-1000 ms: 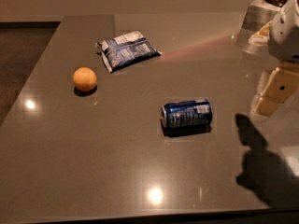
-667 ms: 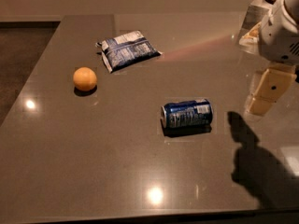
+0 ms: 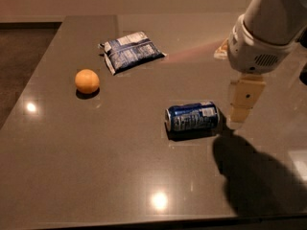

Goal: Move pepsi can near blue chip bag

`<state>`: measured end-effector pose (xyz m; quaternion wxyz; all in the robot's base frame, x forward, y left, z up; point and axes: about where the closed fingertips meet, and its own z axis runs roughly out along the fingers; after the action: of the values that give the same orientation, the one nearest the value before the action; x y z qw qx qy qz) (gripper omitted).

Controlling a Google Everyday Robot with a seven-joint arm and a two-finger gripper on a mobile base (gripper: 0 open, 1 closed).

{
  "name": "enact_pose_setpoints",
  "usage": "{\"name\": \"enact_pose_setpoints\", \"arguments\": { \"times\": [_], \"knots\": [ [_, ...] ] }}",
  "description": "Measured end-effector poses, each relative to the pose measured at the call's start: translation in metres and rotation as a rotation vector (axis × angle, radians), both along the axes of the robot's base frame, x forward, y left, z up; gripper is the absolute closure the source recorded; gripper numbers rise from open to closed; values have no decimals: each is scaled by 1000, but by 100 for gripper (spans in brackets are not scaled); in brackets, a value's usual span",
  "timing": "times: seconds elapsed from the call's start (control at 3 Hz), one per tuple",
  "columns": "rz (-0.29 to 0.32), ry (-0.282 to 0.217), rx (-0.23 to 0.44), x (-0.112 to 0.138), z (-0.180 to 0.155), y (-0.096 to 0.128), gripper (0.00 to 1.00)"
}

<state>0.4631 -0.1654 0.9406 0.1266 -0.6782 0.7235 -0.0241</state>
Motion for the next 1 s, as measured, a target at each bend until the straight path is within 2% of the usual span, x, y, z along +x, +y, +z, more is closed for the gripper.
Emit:
{"name": "enact_pose_setpoints", "arguments": {
  "times": [1.0],
  "knots": [
    [119, 59, -24, 13, -50, 25, 0]
  ]
}}
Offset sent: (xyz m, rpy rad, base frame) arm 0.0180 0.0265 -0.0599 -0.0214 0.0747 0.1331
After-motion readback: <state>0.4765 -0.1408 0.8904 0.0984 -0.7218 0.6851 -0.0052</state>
